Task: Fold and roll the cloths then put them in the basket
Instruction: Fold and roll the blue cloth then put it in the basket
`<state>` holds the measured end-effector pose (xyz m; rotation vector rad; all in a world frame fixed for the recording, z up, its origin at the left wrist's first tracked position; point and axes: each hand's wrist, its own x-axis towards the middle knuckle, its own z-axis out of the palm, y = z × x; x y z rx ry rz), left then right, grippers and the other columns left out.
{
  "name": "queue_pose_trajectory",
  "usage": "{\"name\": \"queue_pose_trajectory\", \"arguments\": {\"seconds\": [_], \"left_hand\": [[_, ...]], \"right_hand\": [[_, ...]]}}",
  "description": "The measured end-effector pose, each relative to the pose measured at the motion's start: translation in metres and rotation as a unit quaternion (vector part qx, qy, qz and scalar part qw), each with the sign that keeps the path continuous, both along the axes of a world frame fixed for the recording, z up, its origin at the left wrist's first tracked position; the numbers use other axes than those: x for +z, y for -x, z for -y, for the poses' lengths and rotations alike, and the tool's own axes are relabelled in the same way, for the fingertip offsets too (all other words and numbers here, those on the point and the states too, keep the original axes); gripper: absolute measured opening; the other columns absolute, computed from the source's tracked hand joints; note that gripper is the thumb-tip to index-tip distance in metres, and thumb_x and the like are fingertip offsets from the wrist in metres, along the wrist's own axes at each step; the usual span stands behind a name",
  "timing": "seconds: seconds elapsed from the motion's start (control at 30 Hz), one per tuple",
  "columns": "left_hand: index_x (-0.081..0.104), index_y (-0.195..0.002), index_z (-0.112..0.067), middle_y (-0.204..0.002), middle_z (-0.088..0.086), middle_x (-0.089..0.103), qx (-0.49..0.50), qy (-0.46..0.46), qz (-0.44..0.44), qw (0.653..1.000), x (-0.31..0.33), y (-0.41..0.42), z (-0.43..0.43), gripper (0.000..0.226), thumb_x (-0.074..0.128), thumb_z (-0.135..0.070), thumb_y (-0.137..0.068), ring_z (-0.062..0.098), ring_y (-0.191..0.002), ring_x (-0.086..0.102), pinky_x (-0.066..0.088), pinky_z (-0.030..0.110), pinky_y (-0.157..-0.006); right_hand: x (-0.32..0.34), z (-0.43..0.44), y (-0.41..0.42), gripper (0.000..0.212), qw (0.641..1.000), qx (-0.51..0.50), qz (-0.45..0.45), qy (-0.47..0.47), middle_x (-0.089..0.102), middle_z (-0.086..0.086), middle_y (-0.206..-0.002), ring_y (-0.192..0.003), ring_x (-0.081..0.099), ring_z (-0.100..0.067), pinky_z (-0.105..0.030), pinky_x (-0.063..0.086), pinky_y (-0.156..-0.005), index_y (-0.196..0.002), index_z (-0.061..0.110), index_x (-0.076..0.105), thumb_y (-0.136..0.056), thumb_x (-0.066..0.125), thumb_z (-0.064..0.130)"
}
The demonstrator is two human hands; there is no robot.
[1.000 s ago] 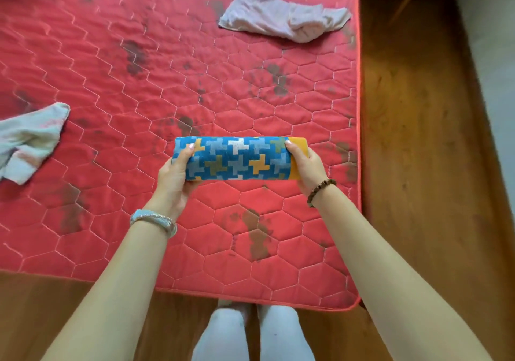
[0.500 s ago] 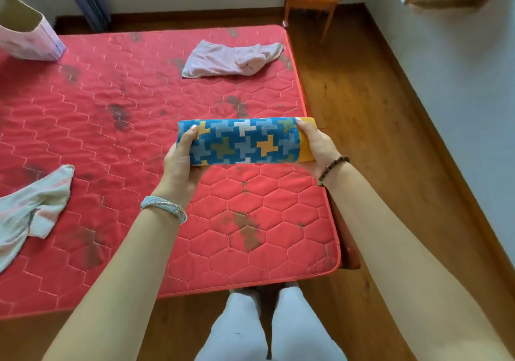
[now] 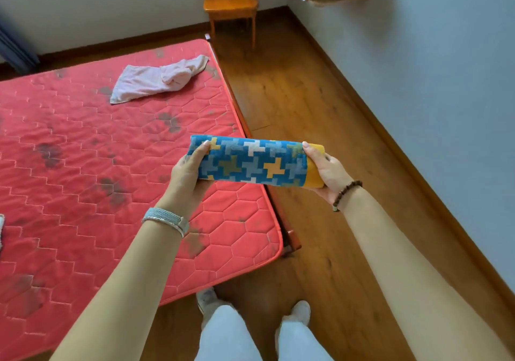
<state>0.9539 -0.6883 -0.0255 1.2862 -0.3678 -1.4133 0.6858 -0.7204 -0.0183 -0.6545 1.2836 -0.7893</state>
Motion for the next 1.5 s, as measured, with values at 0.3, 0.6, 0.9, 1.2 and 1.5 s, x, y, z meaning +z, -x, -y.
{"name": "queue_pose_trajectory", "arguments": {"seconds": [0.3, 0.6, 0.9, 1.2, 1.5], "left_hand": [[0.064, -0.116, -0.011, -0.11, 0.013, 0.073, -0.123, -0.011, -0.023, 0.992, 0.006, 0.164, 0.026, 0.032, 0.07, -0.028, -0.09, 0.023, -0.091, 0.072, 0.061, 0.037, -0.075], [0.064, -0.113, -0.009, -0.11, 0.012, 0.074, -0.217, -0.045, -0.008, 0.975, 0.01, 0.267, 0.085, 0.036, 0.072, -0.031, -0.086, 0.024, -0.095, 0.073, 0.061, 0.034, -0.072], [0.062, -0.118, -0.005, -0.112, 0.013, 0.074, -0.22, -0.056, -0.019, 0.974, -0.001, 0.318, 0.173, 0.039, 0.071, -0.028, -0.088, 0.023, -0.102, 0.072, 0.061, 0.031, -0.079], [0.062, -0.12, -0.007, -0.114, 0.012, 0.073, -0.179, -0.037, -0.029, 0.983, 0.01, 0.32, 0.269, 0.042, 0.072, -0.029, -0.086, 0.025, -0.108, 0.069, 0.053, 0.041, -0.097], [0.056, -0.131, -0.005, -0.122, 0.017, 0.069, -0.099, -0.001, -0.013, 0.995, 0.005, 0.289, 0.341, 0.06, 0.076, -0.036, -0.082, 0.029, -0.113, 0.067, 0.058, 0.041, -0.089]], "right_hand": [[0.018, -0.019, 0.172, 0.041, 0.995, -0.073, -0.069, 0.015, 0.071, -0.004, -0.103, -0.09, 0.07, -0.017, -0.03, 0.057, -0.062, -0.113, 0.02, 0.06, -0.086, 0.065, 0.051], [0.012, -0.003, 0.273, 0.047, 0.981, -0.152, -0.122, 0.008, 0.07, -0.002, -0.113, -0.109, 0.062, -0.021, -0.041, 0.052, -0.088, -0.108, 0.025, 0.066, -0.079, 0.067, 0.062], [-0.003, 0.09, 0.325, 0.065, 0.978, -0.173, -0.12, -0.005, 0.072, 0.0, -0.111, -0.114, 0.062, -0.027, -0.057, 0.045, -0.102, -0.1, 0.028, 0.069, -0.054, 0.077, 0.073], [0.012, 0.209, 0.333, 0.059, 0.983, -0.13, -0.133, 0.007, 0.072, 0.001, -0.11, -0.114, 0.061, -0.026, -0.055, 0.046, -0.101, -0.101, 0.028, 0.07, -0.063, 0.073, 0.073], [0.014, 0.324, 0.308, 0.039, 0.992, -0.058, -0.109, 0.035, 0.074, -0.005, -0.104, -0.102, 0.069, -0.025, -0.045, 0.057, -0.09, -0.104, 0.021, 0.066, -0.083, 0.069, 0.054]]}}
